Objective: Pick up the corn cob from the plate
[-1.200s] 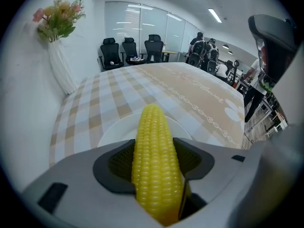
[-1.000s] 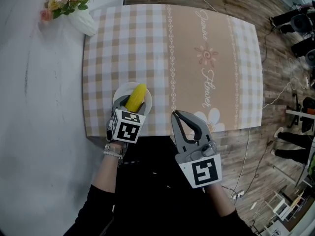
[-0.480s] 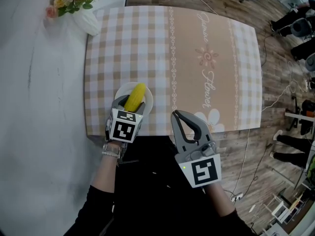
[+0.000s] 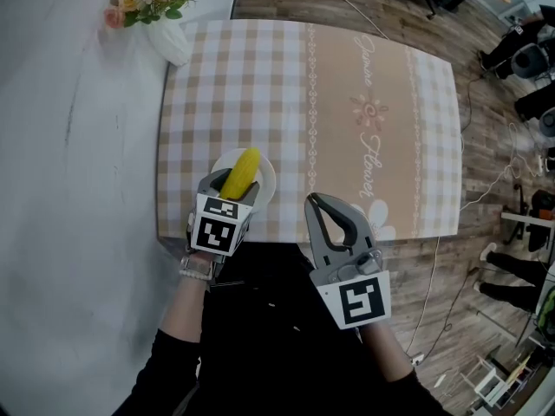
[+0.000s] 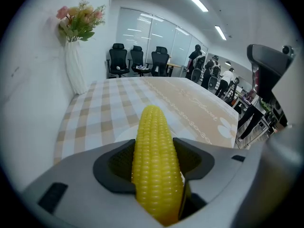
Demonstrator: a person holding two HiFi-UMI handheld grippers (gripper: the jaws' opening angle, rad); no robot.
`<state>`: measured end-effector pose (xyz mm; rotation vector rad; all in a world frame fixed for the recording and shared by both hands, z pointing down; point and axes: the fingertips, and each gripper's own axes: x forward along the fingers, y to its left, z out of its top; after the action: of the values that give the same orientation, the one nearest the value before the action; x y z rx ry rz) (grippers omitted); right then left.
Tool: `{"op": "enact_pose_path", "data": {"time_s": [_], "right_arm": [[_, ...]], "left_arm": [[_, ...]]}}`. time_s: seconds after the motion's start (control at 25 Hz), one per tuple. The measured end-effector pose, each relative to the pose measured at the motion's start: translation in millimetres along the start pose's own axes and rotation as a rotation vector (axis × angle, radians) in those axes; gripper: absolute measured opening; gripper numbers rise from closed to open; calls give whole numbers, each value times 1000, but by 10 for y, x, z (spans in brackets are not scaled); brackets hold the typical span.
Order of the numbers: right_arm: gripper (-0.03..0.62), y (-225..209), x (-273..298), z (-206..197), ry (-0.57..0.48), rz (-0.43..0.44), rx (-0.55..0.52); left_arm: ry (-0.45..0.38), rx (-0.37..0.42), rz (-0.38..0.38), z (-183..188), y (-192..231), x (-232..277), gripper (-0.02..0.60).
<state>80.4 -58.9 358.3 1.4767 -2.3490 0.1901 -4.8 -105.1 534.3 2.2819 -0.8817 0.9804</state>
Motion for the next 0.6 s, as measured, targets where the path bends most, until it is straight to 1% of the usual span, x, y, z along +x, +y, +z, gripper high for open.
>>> {"op": "enact_pose_path", "data": {"time_s": [0.12, 0.36, 0.6], "right_arm": [[43, 17, 6, 47, -9, 8, -11], [43, 82, 39, 180, -44, 37, -39], [43, 118, 82, 300, -63, 59, -57]], "left_arm": [[-30, -8, 4, 51, 25, -92, 253], [-83, 5, 33, 144, 78, -286, 253], [-133, 10, 37, 262, 82, -503, 253]]}}
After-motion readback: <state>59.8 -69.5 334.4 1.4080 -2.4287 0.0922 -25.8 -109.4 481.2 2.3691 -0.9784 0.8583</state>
